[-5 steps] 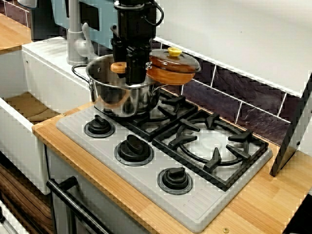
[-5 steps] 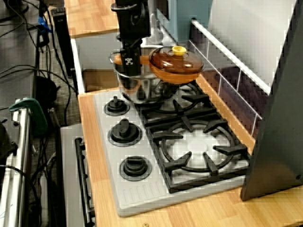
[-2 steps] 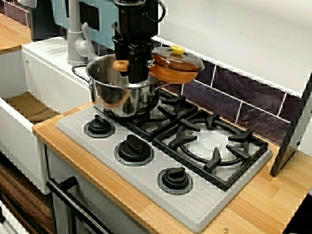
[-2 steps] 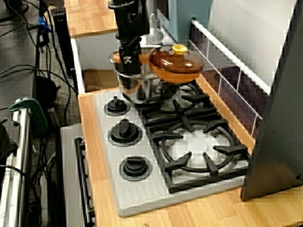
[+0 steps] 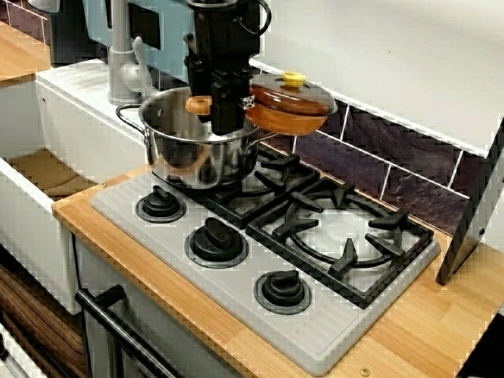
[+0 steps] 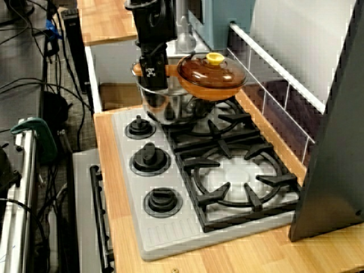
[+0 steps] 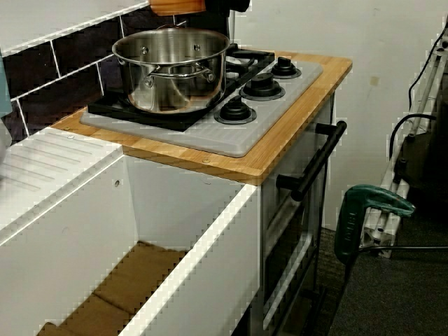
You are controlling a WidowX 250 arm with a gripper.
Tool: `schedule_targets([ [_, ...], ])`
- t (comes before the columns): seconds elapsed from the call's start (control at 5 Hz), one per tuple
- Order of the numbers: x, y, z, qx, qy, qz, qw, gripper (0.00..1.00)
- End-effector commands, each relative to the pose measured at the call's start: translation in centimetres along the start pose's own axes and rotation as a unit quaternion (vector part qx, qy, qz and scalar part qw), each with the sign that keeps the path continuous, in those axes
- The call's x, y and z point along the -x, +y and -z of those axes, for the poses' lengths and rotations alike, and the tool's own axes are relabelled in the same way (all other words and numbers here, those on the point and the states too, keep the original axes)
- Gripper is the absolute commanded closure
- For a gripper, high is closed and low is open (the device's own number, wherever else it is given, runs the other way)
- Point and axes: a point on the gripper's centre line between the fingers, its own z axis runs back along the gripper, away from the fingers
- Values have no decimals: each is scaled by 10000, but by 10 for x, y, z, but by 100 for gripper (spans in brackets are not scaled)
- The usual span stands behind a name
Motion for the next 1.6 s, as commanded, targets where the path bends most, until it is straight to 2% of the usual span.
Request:
schedule_targets([
  [0.0,0,-20,-17,-47,-412,127,9991,100],
  [0.6,-5,-41,-9,69,-557,123,9983,100],
  [1.0,-16,-51,17,-12,-534,104,9985,100],
  [1.4,-21,-58,41,-50,-417,109,9991,100],
])
